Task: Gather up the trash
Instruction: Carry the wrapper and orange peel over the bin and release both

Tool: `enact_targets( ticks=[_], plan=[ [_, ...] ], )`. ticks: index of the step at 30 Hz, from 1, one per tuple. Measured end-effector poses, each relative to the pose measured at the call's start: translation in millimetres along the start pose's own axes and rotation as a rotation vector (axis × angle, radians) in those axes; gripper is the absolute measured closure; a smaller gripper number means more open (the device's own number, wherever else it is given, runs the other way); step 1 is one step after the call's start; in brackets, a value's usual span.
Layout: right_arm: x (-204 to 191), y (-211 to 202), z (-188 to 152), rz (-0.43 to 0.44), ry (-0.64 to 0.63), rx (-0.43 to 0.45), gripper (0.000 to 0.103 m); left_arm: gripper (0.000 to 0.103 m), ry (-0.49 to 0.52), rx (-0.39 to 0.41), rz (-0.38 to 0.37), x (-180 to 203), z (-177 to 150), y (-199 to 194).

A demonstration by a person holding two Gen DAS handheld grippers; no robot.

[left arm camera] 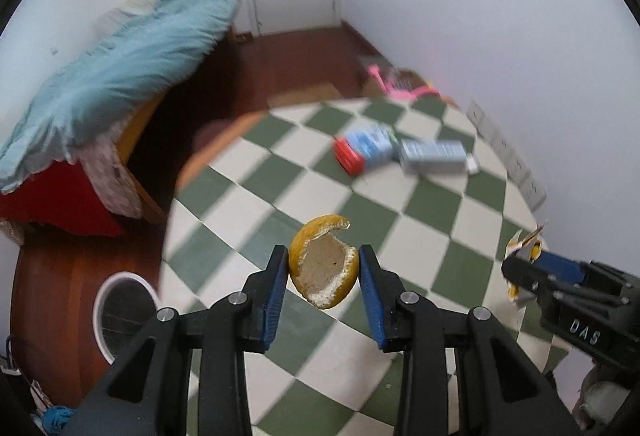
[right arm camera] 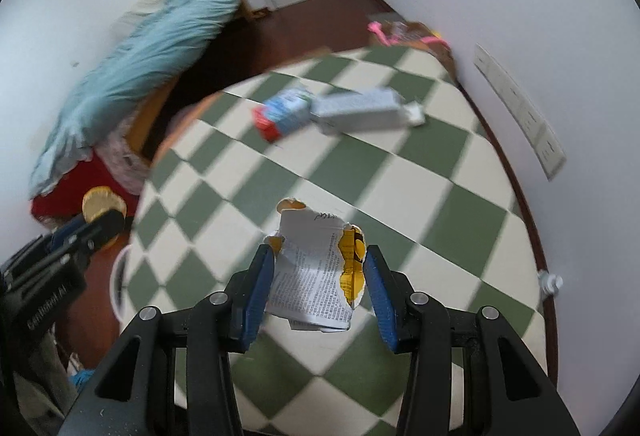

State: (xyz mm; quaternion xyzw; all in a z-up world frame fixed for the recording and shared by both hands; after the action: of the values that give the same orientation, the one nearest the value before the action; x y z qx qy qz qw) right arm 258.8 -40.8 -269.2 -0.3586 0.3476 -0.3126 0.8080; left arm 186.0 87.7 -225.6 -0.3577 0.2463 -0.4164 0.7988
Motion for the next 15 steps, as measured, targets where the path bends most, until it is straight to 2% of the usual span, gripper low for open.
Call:
enact_targets(
  ticks=[8, 11, 15],
  plan=[
    [-119, -8, 30, 0.159, -0.180, 0.005, 0.055, 0.071, -0.112, 0.073, 0.080, -90, 23, -42],
    [-174, 0, 36, 0.230, -0.252, -0.015, 0.055, 0.071, -0.172, 0.082, 0.125, -139, 22, -53],
    [-256, 37, 30, 0.311, -0.356, -0.088, 0.055, 0.071, -0.257, 0.066, 0.226, -221, 5, -57]
  ],
)
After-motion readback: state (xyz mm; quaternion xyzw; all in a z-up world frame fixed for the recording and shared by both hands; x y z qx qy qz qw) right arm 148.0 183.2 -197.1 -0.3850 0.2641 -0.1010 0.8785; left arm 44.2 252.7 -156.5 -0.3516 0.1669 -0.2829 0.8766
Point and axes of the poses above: each gripper's, at about its wrist camera, not at the fingertips, and y roughly the way its jaws point, x to its right, z to its top, the point moved 3 cm from there along y, roughly the way its jaws point, and after that the axes turned 7 degrees about z, right-handed, at the moved point
